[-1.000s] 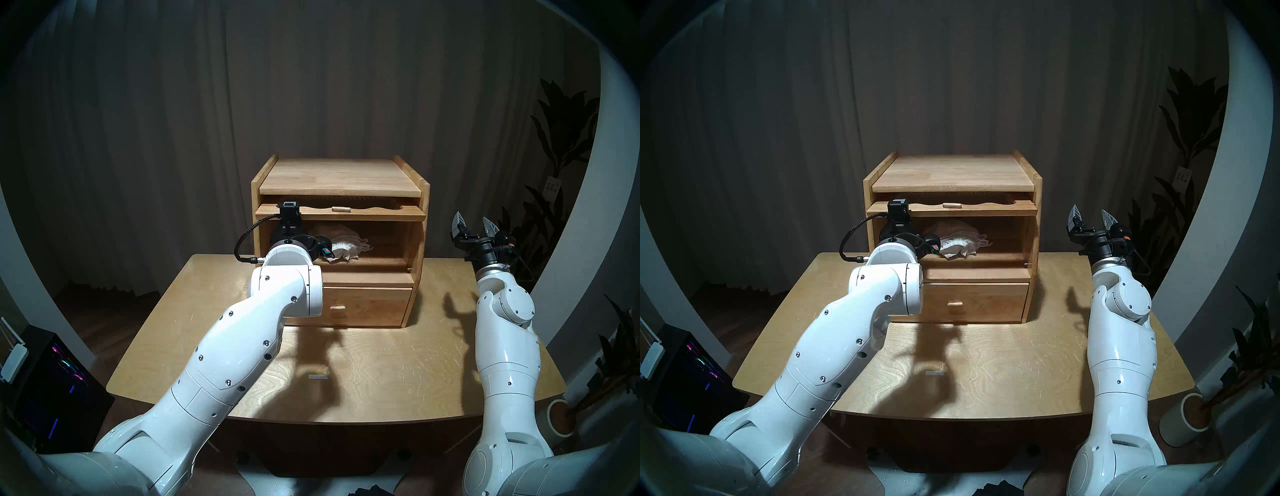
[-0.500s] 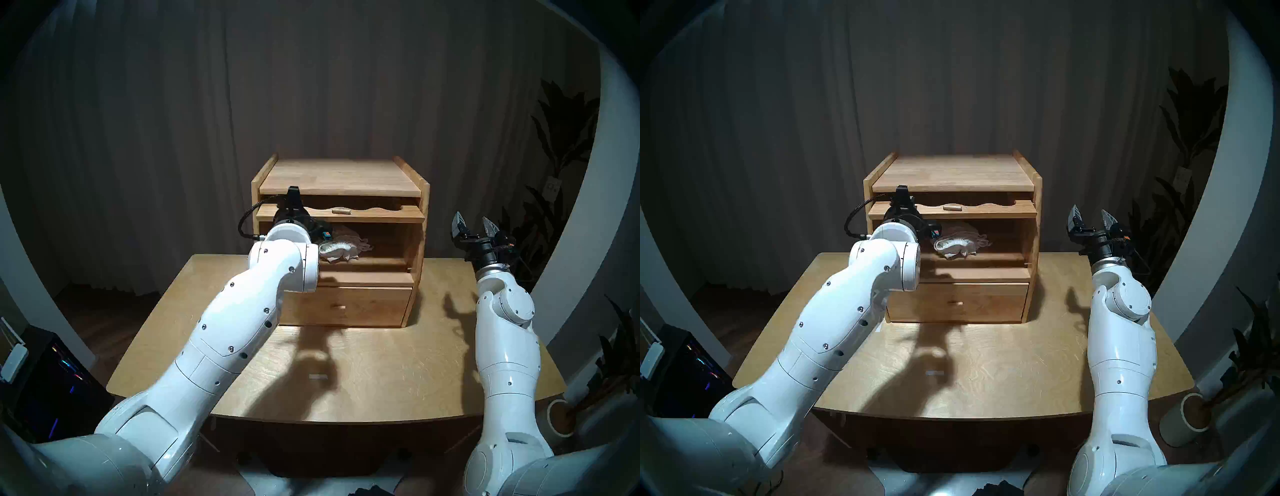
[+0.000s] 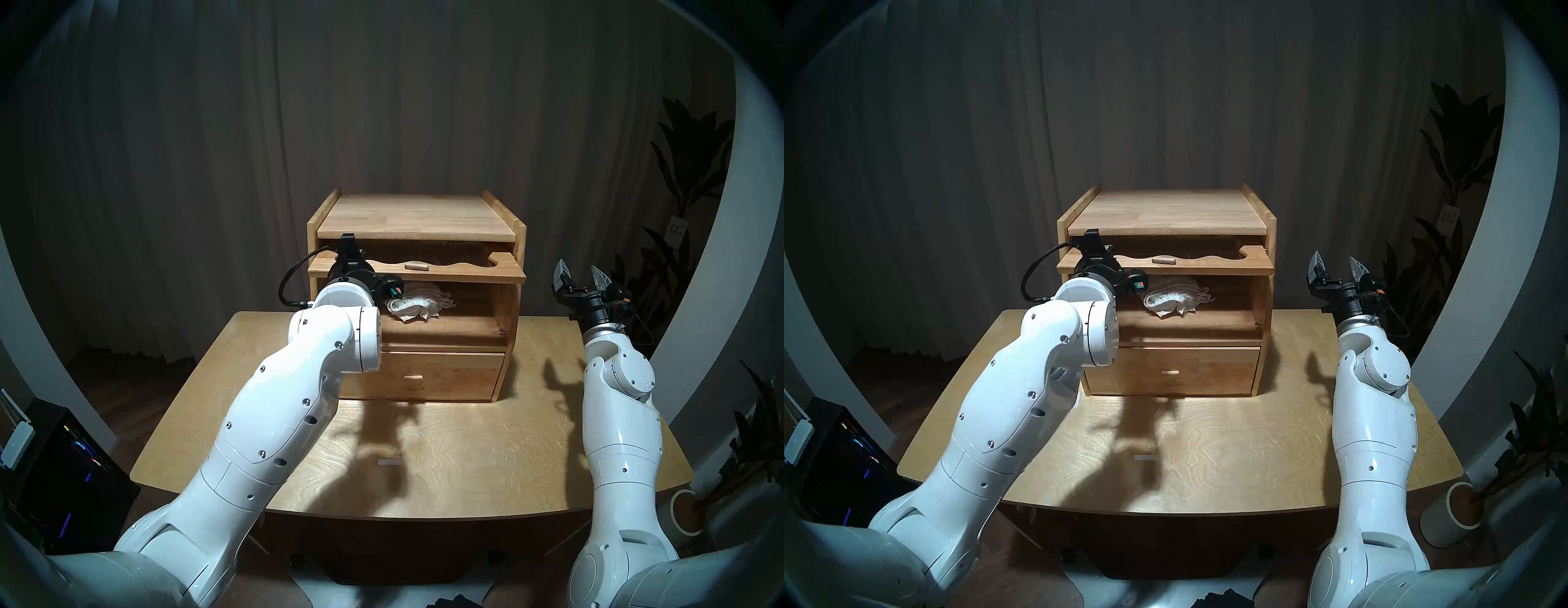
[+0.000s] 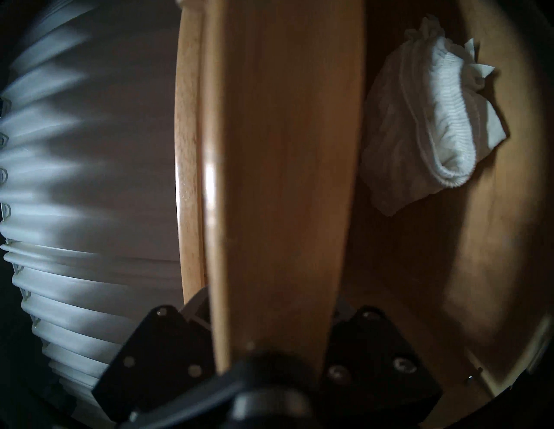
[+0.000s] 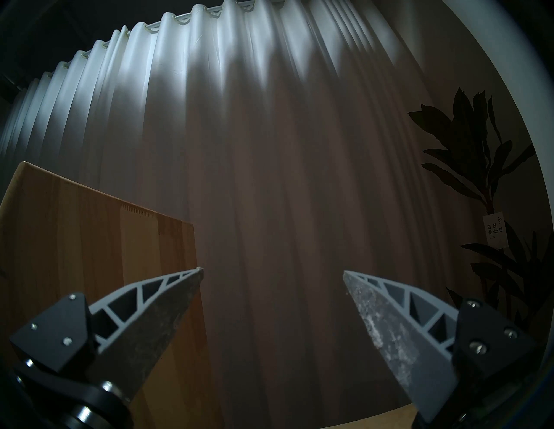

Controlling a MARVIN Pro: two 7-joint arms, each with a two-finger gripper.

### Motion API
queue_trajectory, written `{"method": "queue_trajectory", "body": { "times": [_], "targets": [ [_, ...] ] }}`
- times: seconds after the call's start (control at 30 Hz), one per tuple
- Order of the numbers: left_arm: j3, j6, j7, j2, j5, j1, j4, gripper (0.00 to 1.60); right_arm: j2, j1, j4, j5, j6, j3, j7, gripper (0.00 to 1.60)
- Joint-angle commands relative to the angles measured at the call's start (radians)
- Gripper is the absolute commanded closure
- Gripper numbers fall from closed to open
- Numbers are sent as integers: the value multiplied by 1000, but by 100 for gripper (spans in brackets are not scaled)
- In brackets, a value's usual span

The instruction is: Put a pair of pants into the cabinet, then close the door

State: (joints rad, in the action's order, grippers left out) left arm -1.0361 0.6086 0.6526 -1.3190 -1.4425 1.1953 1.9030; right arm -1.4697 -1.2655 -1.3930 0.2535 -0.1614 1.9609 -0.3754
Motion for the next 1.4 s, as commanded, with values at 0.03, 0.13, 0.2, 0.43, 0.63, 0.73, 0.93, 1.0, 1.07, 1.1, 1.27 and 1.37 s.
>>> {"method": "queue_trajectory", "body": {
  "times": [0.03,0.13,0.2,0.43,0.63,0.73,0.93,1.0,1.07,1.1,1.27,1.37],
  "targets": [
    [3,83,0,40,-16,146,111,160,3,9,-20,0,-9,-2,-1,0],
    [29,105,3,55,-15,152,128,160,3,9,-20,0,-9,-2,-1,0],
    [32,128,-3,60,-20,176,152,160,3,9,-20,0,-9,-2,-1,0],
    [66,183,3,112,-30,239,259,160,4,9,-20,1,-9,-3,0,0],
    [97,226,12,140,-39,301,304,160,5,9,-20,2,-9,-4,0,0],
    [103,247,12,160,-41,319,315,160,5,9,-20,3,-9,-4,1,0],
    [77,266,-30,151,-62,327,270,160,6,8,-20,4,-10,-5,1,0],
    [70,267,-50,141,-66,302,250,160,6,8,-20,4,-10,-5,2,0],
    [66,259,-63,135,-68,278,243,160,6,7,-21,4,-10,-6,2,0],
    [66,255,-75,132,-70,267,241,160,6,7,-21,4,-10,-6,2,0],
    [74,234,-80,122,-80,221,227,160,7,7,-21,4,-11,-7,3,0],
    [82,227,-77,115,-83,203,213,160,7,7,-21,5,-11,-7,4,0]
  ]
}}
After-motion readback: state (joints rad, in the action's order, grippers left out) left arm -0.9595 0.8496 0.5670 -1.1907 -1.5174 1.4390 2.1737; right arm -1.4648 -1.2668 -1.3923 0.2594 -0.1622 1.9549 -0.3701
